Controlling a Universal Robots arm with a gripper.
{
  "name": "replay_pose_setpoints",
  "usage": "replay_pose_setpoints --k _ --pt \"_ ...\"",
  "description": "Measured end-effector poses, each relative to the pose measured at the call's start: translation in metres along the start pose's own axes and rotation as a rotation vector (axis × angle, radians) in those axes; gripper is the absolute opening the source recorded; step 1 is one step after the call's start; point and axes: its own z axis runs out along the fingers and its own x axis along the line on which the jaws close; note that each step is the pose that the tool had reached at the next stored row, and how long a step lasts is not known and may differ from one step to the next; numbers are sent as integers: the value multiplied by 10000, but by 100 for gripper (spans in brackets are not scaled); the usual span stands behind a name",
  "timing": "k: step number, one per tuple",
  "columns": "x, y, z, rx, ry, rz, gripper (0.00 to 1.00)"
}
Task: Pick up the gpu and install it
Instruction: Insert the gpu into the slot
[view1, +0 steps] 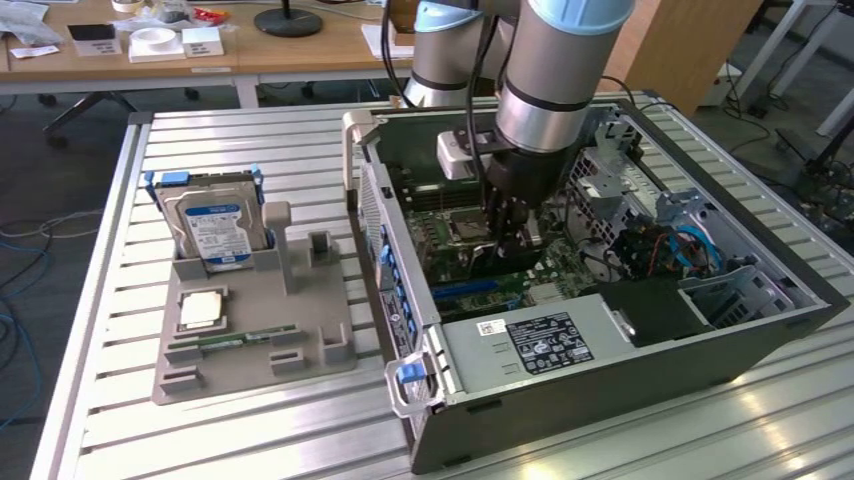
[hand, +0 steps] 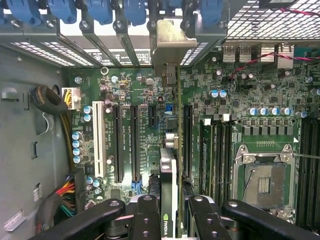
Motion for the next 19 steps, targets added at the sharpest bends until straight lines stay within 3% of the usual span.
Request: replay_pose_setpoints --k 19 --pt "2 25 77 0 1 10 27"
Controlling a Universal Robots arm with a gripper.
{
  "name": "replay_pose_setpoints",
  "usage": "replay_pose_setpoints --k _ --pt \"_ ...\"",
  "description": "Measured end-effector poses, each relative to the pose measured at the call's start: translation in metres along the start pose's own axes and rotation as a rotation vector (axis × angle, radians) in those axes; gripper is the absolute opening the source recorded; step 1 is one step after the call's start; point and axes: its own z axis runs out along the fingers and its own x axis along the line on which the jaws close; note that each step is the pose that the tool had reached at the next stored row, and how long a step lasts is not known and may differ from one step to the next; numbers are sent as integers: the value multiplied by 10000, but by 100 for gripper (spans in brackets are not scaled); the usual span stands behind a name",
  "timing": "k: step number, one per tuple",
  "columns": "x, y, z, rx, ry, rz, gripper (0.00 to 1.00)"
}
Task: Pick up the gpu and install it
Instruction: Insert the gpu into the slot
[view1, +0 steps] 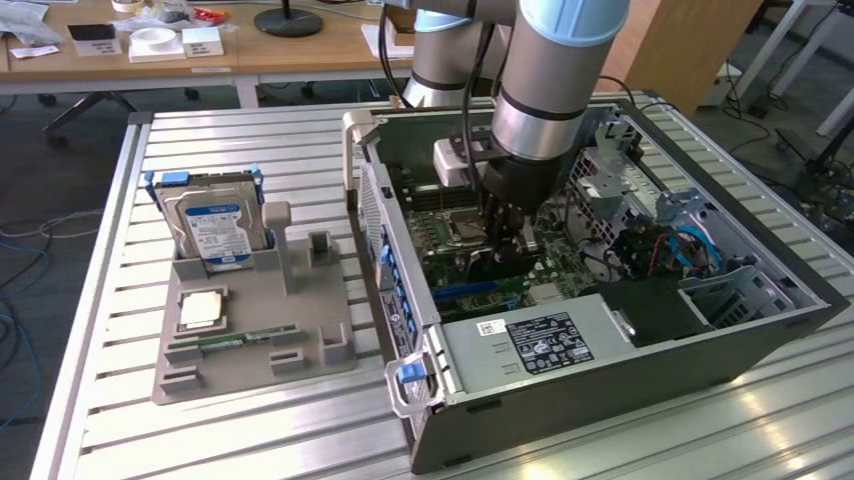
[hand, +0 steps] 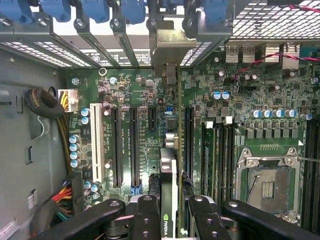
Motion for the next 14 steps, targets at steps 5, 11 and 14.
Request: replay_pose_setpoints --k 5,11,14 --pt "0 12 4 1 0 -1 27" --pt "1 30 8 0 -1 -1 27" --pt "1 41 10 0 0 -1 27"
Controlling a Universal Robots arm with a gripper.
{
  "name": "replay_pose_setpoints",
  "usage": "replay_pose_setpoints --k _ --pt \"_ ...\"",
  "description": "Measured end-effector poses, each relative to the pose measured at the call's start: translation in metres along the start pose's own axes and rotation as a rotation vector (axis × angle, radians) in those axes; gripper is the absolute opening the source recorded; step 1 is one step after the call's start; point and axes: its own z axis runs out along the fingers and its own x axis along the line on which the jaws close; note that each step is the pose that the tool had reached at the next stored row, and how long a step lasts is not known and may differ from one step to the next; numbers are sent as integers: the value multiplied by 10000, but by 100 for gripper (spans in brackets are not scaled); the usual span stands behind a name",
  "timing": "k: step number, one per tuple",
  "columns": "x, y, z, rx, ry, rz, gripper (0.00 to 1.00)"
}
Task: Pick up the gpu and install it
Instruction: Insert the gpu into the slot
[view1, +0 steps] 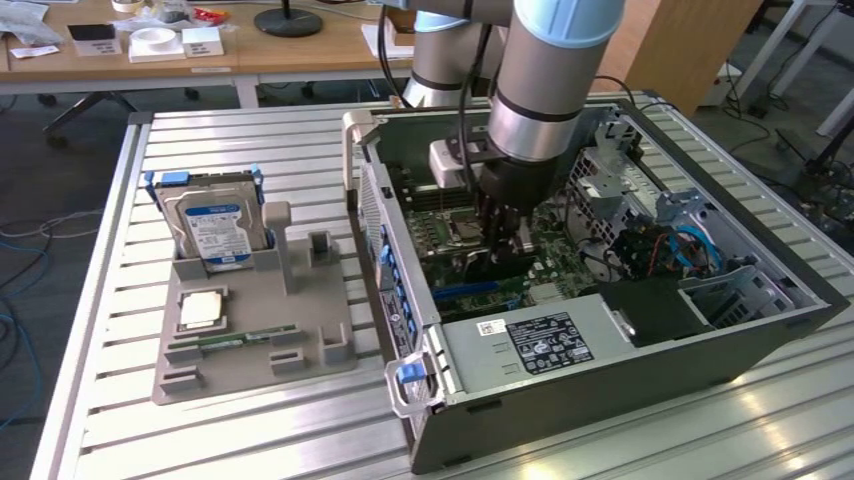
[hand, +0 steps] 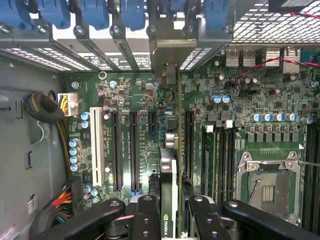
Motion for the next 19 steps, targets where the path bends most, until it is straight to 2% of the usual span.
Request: replay_pose_setpoints --k 19 --pt "-2 44 4 0 1 -1 27"
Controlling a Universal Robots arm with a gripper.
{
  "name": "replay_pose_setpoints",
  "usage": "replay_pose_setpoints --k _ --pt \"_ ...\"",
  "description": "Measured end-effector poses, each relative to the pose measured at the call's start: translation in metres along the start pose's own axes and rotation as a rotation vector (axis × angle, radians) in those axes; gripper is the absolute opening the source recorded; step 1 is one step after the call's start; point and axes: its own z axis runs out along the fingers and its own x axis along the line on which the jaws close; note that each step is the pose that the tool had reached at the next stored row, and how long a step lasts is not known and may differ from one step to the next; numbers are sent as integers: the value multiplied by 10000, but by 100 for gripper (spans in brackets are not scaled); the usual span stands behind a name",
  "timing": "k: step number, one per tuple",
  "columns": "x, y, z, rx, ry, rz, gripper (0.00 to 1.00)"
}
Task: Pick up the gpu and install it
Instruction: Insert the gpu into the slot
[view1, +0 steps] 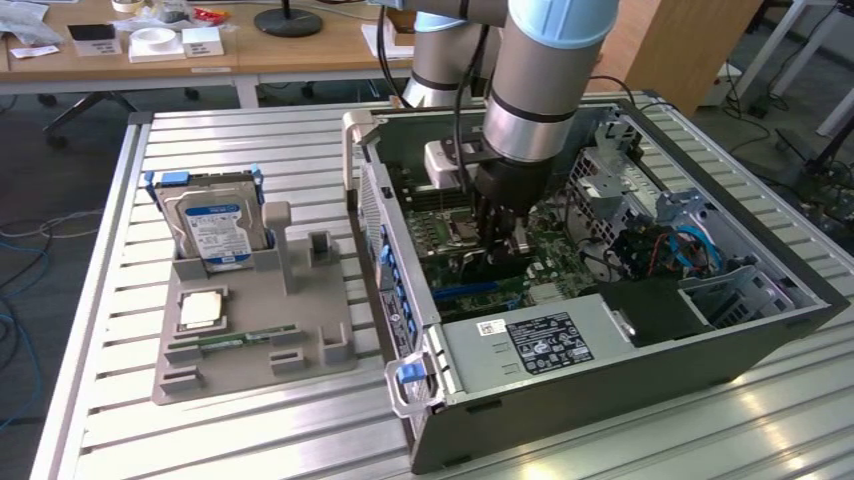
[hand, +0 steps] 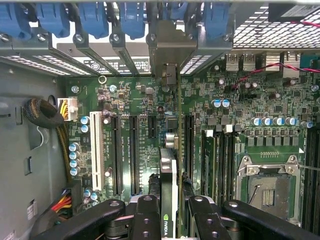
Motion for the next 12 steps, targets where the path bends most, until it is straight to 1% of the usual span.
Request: replay_pose_setpoints --k 9,12 --pt "-1 13 3 0 2 1 27" --pt "-1 15 19 1 -1 1 27"
